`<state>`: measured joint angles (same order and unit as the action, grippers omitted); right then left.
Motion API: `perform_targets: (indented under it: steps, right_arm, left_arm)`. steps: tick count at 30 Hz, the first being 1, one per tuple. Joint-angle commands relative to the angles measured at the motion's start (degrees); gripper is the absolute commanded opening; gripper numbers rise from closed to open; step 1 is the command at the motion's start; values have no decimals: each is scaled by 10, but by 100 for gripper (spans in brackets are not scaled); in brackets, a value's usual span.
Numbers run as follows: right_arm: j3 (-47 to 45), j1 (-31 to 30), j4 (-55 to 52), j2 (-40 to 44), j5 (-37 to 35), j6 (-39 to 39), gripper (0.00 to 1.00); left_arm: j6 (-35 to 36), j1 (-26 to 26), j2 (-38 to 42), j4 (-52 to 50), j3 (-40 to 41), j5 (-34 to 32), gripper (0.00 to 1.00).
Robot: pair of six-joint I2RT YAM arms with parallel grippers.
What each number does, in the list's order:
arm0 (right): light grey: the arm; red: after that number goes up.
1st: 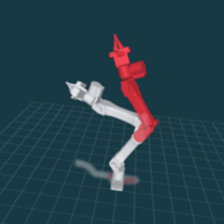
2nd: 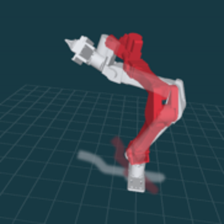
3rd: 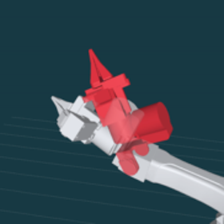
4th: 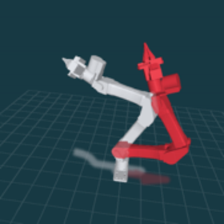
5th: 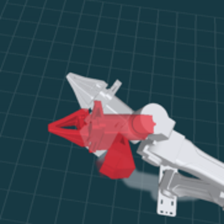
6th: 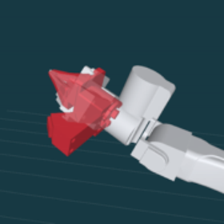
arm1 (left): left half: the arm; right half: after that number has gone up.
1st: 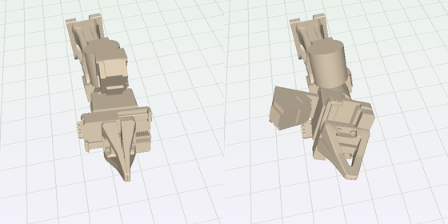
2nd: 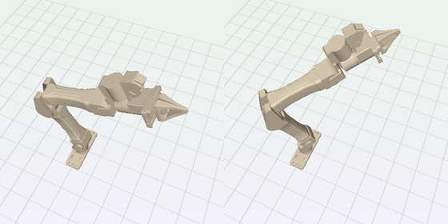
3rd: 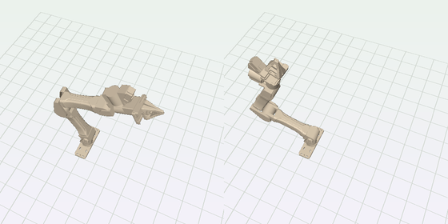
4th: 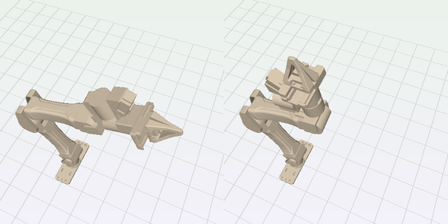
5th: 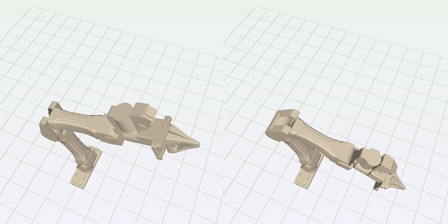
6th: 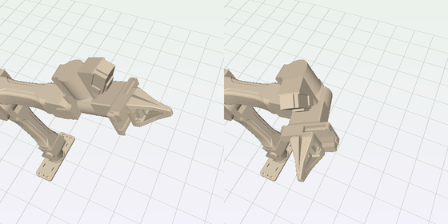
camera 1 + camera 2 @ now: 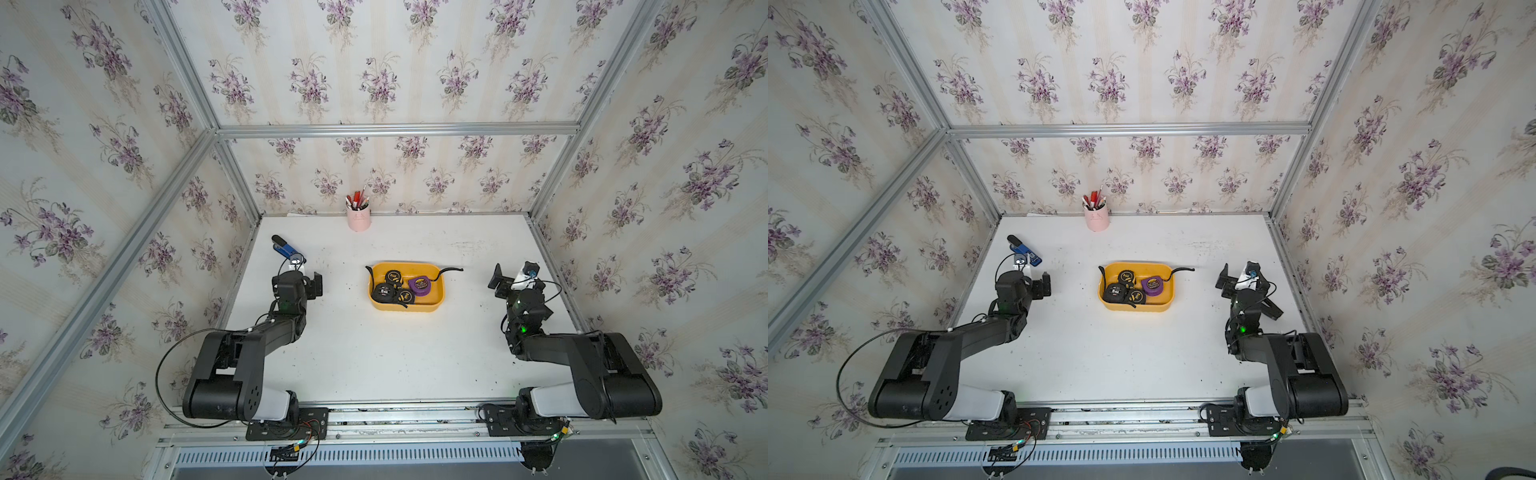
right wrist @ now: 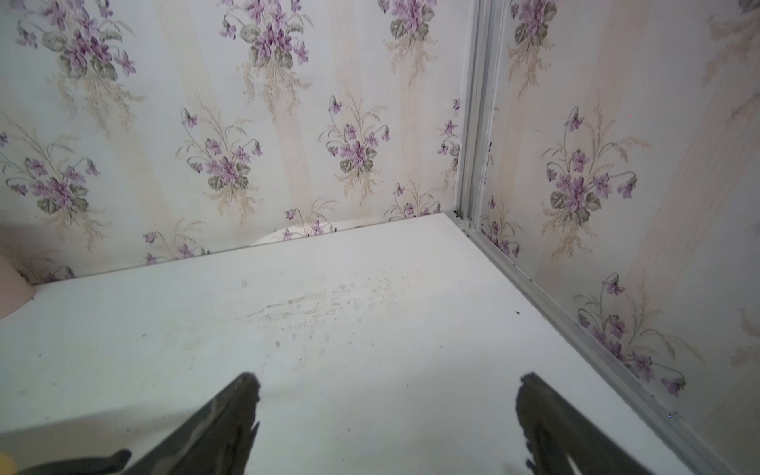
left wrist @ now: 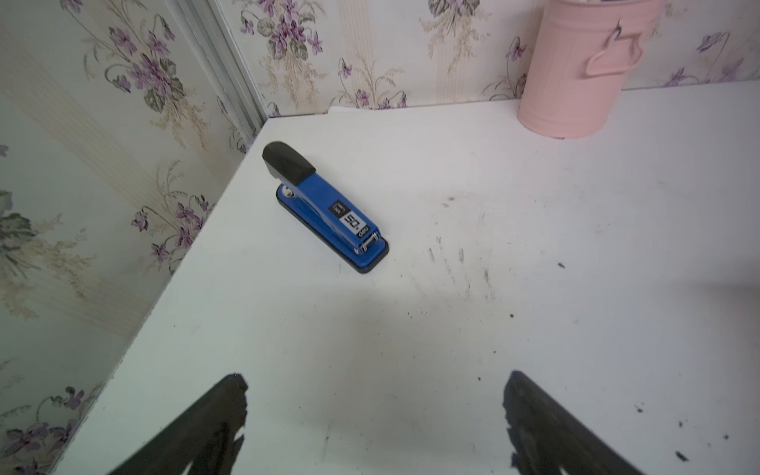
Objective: Take the tape measure out of the storage box
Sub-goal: Pick up the tape measure from the storage box.
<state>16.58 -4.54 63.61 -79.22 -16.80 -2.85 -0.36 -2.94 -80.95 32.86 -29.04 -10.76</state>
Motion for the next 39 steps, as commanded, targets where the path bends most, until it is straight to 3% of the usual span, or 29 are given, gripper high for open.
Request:
perform_targets:
  steps: [1, 4, 8, 15, 19, 21, 25, 30, 39]
  right_arm:
    - [62, -1, -170, 16, -11, -17, 100]
    - [134, -6, -287, 0, 1, -34, 100]
    - [158, -29, -326, 15, 23, -57, 100]
    - [213, -51, -455, 73, 75, -110, 100]
    - [251, -50, -532, 98, 129, -135, 100]
    - [272, -51, -566, 100, 148, -142, 100]
    - [282, -54, -595, 123, 124, -138, 100]
    - [282, -55, -614, 149, 105, -120, 100]
    - [275, -56, -616, 154, 115, -113, 100]
  left_arm:
    - [9, -18, 27, -100, -34, -28, 100]
    - [-22, -34, 42, -198, -80, -52, 100]
    - [-60, -56, 51, -346, -158, -24, 100]
    - [-128, -168, 47, -517, -297, -6, 100]
    - [-188, -228, -34, -617, -412, 24, 100]
    - [-186, -255, -81, -642, -452, 49, 100]
    - [-200, -293, -175, -685, -530, 68, 100]
    - [-231, -326, -254, -730, -619, 67, 100]
    - [-273, -341, -368, -784, -733, 66, 100]
